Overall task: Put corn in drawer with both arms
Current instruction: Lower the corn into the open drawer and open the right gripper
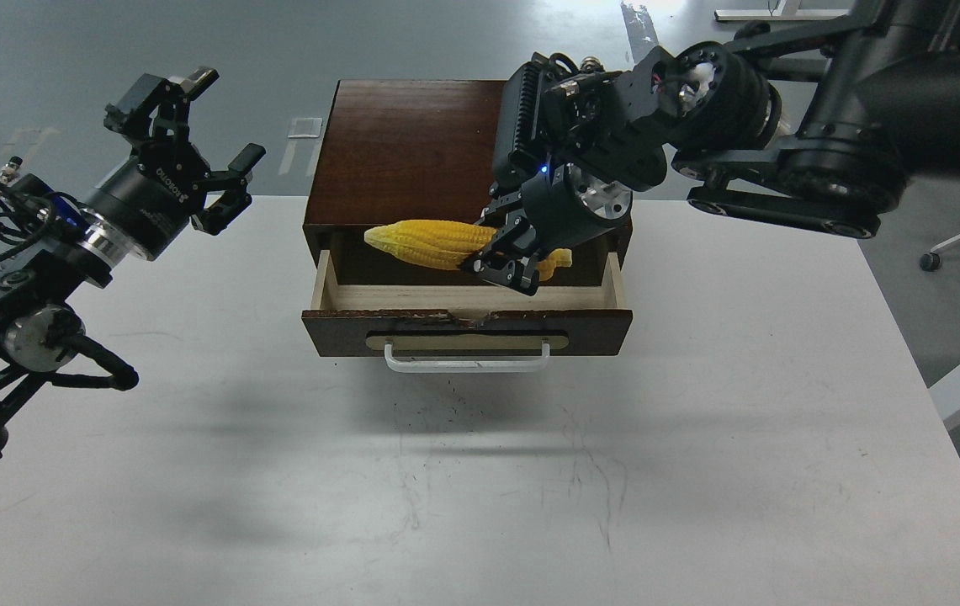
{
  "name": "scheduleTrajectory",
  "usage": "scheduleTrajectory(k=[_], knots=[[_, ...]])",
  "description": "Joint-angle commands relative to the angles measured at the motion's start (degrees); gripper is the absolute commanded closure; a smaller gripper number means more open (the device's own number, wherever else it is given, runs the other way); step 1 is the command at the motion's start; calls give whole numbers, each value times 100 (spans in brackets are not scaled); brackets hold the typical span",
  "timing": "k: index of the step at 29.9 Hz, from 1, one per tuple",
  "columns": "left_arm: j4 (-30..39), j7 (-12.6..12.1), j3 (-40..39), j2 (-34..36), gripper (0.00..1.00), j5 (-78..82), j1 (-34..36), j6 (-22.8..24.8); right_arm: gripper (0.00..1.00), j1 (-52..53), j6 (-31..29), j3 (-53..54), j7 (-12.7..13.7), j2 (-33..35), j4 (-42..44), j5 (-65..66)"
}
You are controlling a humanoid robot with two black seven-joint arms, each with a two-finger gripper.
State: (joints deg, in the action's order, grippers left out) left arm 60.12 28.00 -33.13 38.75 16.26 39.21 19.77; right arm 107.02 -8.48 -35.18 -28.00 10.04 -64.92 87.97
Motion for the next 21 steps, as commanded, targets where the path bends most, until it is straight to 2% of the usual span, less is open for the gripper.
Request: scheduleTrajectory(k=[1, 9, 10, 13, 18, 21], knots=[[-1, 0, -27, 18, 1, 0, -1, 0, 68, -93, 136, -173, 0, -177, 111, 19], [-1, 0, -36, 44, 1, 0, -1, 0, 62, -234, 171, -235, 0, -248, 226, 19], [-1, 0, -53, 36, 1, 0, -1, 0, 58, -252, 171, -235, 0, -248, 226, 19], [-1, 0, -80, 44, 1, 0, -1, 0, 56, -287, 171, -235, 0, -248, 226, 19], [-1, 0, -106, 44, 1, 0, -1, 0, 41, -296, 171, -235, 0, -248, 226, 19], [-1, 0, -106, 44, 1, 0, -1, 0, 40, -296, 171, -226, 0, -239, 226, 19]])
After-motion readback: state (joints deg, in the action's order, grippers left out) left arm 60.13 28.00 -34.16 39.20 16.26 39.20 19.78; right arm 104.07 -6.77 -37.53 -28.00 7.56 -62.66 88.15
